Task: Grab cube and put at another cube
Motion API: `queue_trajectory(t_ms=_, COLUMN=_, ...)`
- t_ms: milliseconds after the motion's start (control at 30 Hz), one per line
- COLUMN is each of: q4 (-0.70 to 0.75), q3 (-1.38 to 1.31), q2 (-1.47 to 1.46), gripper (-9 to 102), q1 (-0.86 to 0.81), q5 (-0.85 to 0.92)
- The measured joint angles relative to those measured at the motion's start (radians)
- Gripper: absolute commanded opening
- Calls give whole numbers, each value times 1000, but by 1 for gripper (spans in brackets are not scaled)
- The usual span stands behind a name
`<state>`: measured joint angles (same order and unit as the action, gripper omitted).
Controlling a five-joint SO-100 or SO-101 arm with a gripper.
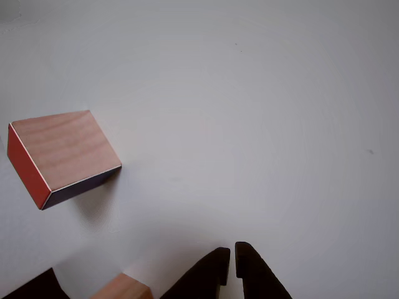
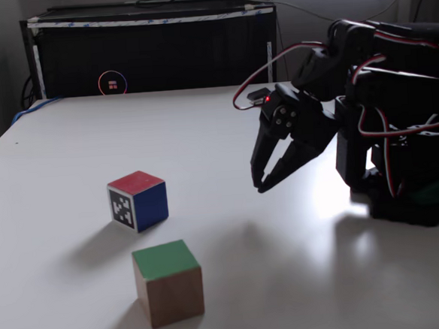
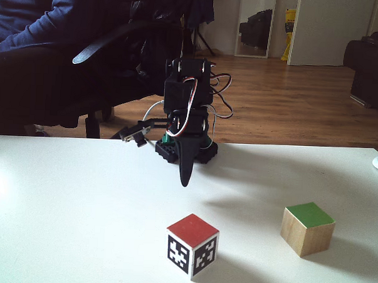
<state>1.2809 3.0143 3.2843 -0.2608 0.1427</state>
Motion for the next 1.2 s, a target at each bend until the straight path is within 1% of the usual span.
queue_trajectory(t_ms=167, q4=3, q3=0, q2=0, gripper=0, q1=0, q5=-35)
queue_trajectory(t_ms=600, q4=5, q3=0, q2=0, gripper=0, q1=-9, q5=-51)
queue_trajectory(t_ms=667, q4=5, q3=-5, q2=0, gripper=3, q1=-15, q5=-38)
queue_trajectory(t_ms=733, q4=12, q3=-28, q2=0, gripper=10, q1=-20, q5=-21)
queue_trajectory(t_ms=767, q4=14, q3=-44, q2=0, gripper=12, q1=-20, q5=-17)
queue_trajectory(t_ms=933, q4=49, q3=-206, q2=-54, gripper=14, q1=75, q5=-48)
queue_trajectory(t_ms=1033, q4=49, q3=-330, q2=-167, gripper=19, q1=163, q5=-94)
queue_trajectory(t_ms=1100, q4=49, q3=-402, q2=-253, gripper=20, q1=225, q5=-126)
queue_trajectory(t_ms=1200, q4=49, q3=-508, q2=-387, gripper=24, q1=322, q5=-175)
